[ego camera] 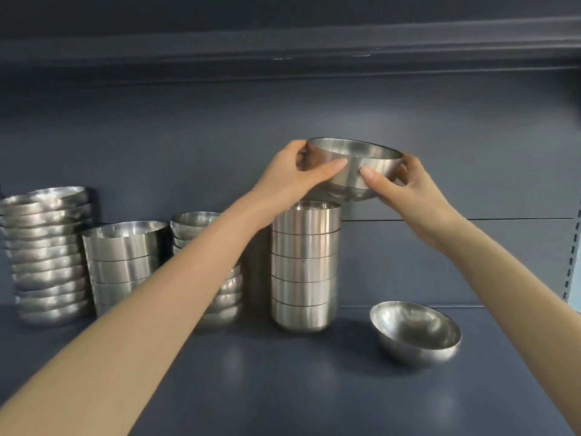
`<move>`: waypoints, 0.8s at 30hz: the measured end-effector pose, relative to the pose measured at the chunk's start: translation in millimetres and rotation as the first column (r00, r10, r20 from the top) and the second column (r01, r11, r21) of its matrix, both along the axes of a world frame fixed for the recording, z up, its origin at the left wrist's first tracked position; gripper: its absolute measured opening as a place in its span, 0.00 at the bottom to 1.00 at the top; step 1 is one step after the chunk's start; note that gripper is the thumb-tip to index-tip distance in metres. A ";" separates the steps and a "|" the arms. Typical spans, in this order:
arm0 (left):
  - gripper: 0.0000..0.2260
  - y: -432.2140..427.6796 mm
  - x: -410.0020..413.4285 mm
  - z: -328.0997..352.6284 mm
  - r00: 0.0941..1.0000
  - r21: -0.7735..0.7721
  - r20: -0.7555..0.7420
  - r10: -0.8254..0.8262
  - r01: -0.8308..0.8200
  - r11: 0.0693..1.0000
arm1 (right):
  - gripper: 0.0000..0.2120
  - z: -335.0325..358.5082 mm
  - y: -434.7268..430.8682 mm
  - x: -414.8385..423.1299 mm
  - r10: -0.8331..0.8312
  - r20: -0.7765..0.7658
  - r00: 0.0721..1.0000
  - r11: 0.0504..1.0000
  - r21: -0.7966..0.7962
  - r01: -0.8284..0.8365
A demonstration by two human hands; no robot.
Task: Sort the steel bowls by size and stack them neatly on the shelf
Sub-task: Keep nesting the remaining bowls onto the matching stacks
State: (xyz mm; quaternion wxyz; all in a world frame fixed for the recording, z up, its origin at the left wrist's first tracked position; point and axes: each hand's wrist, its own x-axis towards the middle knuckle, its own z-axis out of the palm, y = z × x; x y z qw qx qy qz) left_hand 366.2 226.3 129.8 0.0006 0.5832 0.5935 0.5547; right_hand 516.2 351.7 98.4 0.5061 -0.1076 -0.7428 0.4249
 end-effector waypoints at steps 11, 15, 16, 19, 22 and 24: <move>0.17 -8.0 -59.3 -18.6 0.994 0.016 0.103 0.042 -0.044 0.999 | 0.34 2.2 -3.3 -69.0 -0.014 0.128 0.992 1.000 0.006 0.013; 0.19 3.7 -68.4 -35.0 0.992 0.000 0.122 0.041 -0.042 0.999 | 0.31 -10.7 -1.7 -73.7 -0.030 0.151 0.988 1.000 -0.005 0.031; 0.20 6.6 -70.6 -38.8 0.991 -0.010 0.130 0.040 -0.039 0.999 | 0.31 -13.1 -1.4 -74.2 -0.035 0.152 0.988 0.999 -0.006 0.036; 0.24 11.6 -73.0 -46.5 0.987 -0.035 0.155 0.045 -0.040 0.999 | 0.26 -17.4 2.7 -76.4 -0.043 0.158 0.986 0.999 -0.012 0.045; 0.20 14.5 -76.6 -51.9 0.984 -0.026 0.175 0.033 -0.029 0.999 | 0.27 -20.3 2.4 -79.1 -0.034 0.162 0.986 0.999 -0.018 0.037; 0.20 15.7 -77.2 -53.6 0.984 -0.017 0.178 0.025 -0.023 1.000 | 0.26 -21.8 1.7 -79.8 -0.015 0.151 0.988 0.999 -0.031 0.020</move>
